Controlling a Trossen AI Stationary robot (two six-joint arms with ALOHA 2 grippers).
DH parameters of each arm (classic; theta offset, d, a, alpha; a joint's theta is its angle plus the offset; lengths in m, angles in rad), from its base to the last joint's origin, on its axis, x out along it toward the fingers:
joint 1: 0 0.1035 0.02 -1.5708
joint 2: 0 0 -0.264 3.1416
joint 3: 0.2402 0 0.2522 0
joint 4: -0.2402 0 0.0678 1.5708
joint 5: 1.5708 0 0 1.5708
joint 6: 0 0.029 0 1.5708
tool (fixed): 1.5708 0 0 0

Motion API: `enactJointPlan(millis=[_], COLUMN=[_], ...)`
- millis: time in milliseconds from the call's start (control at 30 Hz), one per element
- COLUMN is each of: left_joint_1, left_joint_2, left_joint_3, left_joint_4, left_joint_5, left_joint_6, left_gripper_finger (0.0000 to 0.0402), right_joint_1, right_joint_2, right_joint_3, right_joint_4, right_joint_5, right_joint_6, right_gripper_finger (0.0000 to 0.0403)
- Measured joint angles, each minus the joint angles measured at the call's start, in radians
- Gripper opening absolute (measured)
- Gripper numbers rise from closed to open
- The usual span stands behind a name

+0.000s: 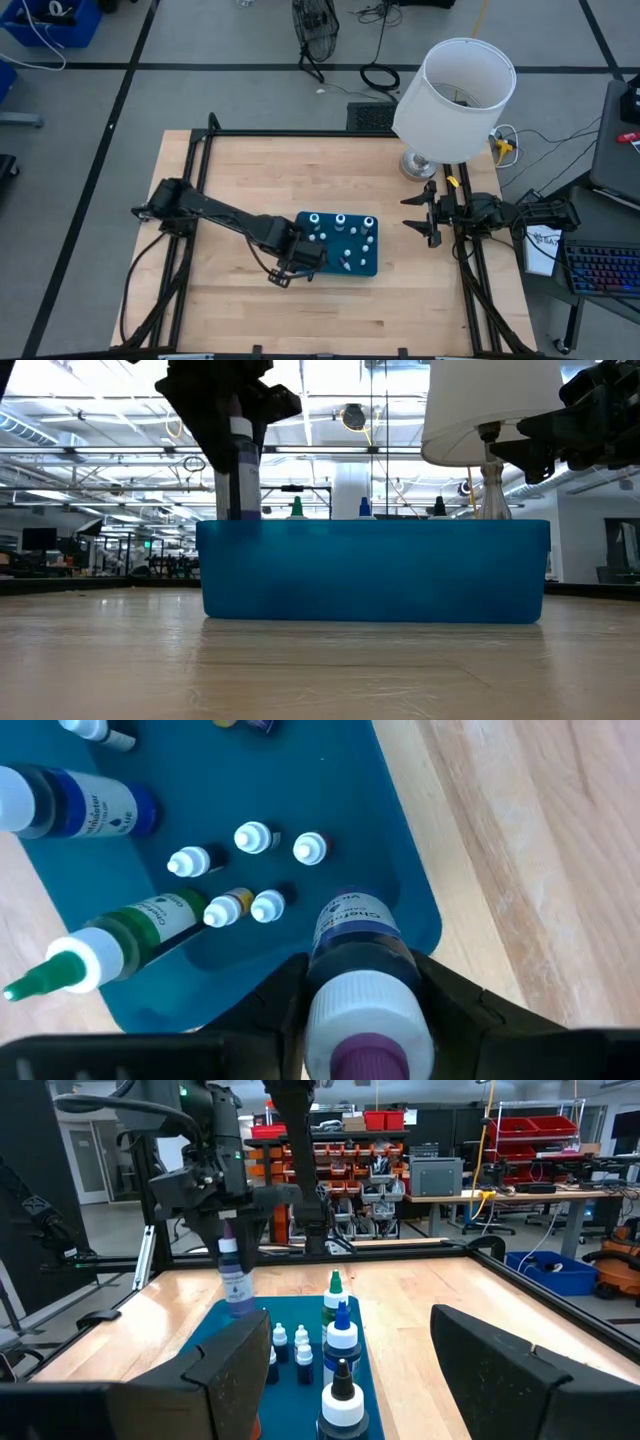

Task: Pick & Place food coloring
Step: Put the big purple food coloring bottle into the blue bin

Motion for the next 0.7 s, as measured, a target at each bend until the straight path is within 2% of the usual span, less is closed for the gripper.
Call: enactJointPlan(millis=[700], left_joint_1=[0.041], left_joint_2=[-0.001], left_joint_3=[-0.190], left_joint_4=[0.207], left_joint_5=[0.088], left_joint_6=[0.005], left_gripper_finger=[0.0142], right_joint_1=[0.000], right_joint_2=[0.000], right_joint_3=[0.000], right_joint_4=[0.000], right_joint_5=[0.000], right_joint_6=[0.000], right_gripper_finger=[0.0263])
